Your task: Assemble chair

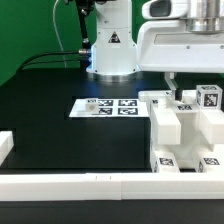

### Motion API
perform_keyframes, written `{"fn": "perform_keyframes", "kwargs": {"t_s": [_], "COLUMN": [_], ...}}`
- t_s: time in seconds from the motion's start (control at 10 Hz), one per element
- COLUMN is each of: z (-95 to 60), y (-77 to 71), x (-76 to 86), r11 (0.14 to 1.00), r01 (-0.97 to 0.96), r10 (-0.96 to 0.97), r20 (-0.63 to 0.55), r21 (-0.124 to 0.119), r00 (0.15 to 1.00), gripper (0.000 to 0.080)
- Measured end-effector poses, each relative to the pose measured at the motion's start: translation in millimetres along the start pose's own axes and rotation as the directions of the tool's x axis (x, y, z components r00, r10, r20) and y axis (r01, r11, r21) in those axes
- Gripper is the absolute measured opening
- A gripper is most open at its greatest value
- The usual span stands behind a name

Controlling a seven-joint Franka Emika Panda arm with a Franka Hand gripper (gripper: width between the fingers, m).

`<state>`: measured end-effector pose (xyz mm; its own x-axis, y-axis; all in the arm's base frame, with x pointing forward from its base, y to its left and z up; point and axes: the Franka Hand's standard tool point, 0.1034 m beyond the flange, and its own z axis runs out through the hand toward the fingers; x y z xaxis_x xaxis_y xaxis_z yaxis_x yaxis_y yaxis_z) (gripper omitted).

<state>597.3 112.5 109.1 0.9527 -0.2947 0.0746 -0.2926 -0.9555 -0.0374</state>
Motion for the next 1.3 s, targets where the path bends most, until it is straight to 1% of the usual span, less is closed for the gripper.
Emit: {"fn": "perform_keyframes", "kwargs": {"t_s": [0.1,0.2,0.3,0.4,0.5,0.6,0.8,0.9,1.0,1.1,1.2,1.3], "z": [2.8,3.0,3.1,3.1,3.1,3.2,3.3,3.2,3.3,3.3,3.7,3.9], "y": [-4.7,-4.7,-4.0,-4.2,-4.5,-4.4,-3.9,-3.5,-3.3,-4.1,-3.4,-2.1], "x": [-2.5,-2.6,-2.3,-2.4,-2.6,-2.5,-2.0,-1.7,-1.9,-2.8,-2.9,-3.8], "r11": [0.998,0.999,0.999,1.000,0.993,0.977,0.928,0.869,0.778,0.647,0.470,0.330], "r01": [0.063,0.038,0.037,-0.012,-0.120,-0.212,-0.374,-0.495,-0.628,-0.762,-0.882,-0.944], "r10": [-0.063,-0.038,-0.037,0.012,0.120,0.212,0.374,0.495,0.628,0.763,0.883,0.944], "r20": [-0.010,-0.009,-0.009,-0.009,-0.008,-0.007,-0.005,-0.004,-0.003,-0.003,-0.008,-0.003], "r21": [0.002,0.004,0.004,0.005,0.008,0.008,0.008,0.008,0.008,0.008,0.011,0.021], "r00": [0.998,0.999,0.999,1.000,0.993,0.977,0.928,0.869,0.778,0.647,0.470,0.330], "gripper": [0.0649,0.0649,0.0513,0.0513,0.0373,0.0260,0.0262,0.0262,0.0262,0.0262,0.0262,0.0263]}}
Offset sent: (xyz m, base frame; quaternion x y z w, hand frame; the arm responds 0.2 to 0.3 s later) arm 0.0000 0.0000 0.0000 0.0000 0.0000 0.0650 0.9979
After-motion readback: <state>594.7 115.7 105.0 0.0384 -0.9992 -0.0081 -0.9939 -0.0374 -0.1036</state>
